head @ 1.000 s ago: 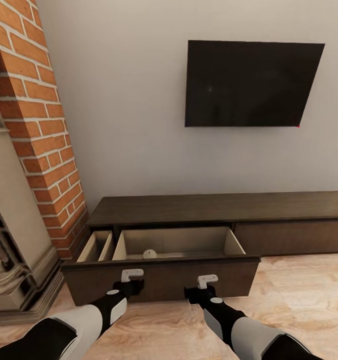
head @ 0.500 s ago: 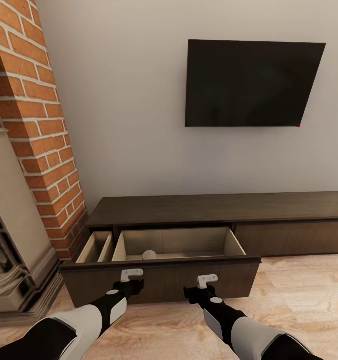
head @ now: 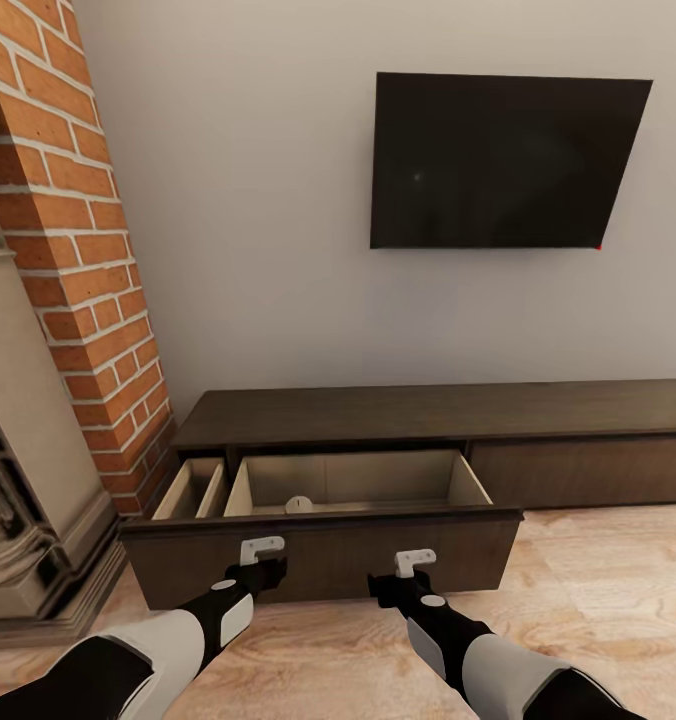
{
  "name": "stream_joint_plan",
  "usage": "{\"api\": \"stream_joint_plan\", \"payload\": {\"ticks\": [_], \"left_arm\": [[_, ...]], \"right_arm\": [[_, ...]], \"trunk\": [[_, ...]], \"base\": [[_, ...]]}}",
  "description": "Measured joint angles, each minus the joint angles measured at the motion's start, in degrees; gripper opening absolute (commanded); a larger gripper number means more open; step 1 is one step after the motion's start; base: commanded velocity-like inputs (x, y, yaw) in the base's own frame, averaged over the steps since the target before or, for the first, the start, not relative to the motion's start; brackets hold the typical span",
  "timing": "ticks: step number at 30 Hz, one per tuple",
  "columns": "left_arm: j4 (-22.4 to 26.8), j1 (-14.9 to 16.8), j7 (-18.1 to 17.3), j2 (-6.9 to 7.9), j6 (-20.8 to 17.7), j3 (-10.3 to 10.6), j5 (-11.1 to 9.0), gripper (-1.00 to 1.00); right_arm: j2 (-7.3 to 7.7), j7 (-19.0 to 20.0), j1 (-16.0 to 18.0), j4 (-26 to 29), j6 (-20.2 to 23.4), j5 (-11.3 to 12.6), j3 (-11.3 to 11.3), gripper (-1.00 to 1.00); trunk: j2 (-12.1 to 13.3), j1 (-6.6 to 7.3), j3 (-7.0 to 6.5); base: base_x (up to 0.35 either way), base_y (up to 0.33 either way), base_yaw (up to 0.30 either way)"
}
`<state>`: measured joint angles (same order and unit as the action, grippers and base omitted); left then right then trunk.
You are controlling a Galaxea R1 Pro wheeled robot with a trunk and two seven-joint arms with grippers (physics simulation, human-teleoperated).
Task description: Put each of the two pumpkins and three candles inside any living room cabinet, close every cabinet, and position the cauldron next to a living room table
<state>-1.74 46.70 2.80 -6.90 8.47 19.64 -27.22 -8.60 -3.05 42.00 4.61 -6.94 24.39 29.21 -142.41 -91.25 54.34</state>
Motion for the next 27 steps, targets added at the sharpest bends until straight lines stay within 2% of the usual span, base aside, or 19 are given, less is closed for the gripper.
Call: {"api": "stream_joint_plan", "payload": {"ticks": [5, 18, 27], "left_arm": [[-0.01, 0.03, 0.0, 0.07, 0.0, -0.01, -0.01, 1.0], [-0.07, 0.02, 0.07, 0.1, -0.01, 0.14, -0.07, 1.0], [-0.02, 0.01, -0.01, 0.09, -0.01, 0.12, 0.04, 1.0]], "right_arm": [[0.0, 0.0, 0.02, 0.0, 0.0, 0.0, 0.0, 1.0], [0.0, 0.0, 0.0, 0.0, 0.0, 0.0, 0.0, 1.0], [0.0, 0.0, 0.03, 0.0, 0.0, 0.0, 0.0, 1.0]], "trunk": [[0.0, 0.01, 0.0], [0.0, 0.03, 0.0], [0.0, 0.0, 0.0]], "base": [[0.059, 0.0, 0.0], [0.313, 0.0, 0.0], [0.051, 0.0, 0.0]]}}
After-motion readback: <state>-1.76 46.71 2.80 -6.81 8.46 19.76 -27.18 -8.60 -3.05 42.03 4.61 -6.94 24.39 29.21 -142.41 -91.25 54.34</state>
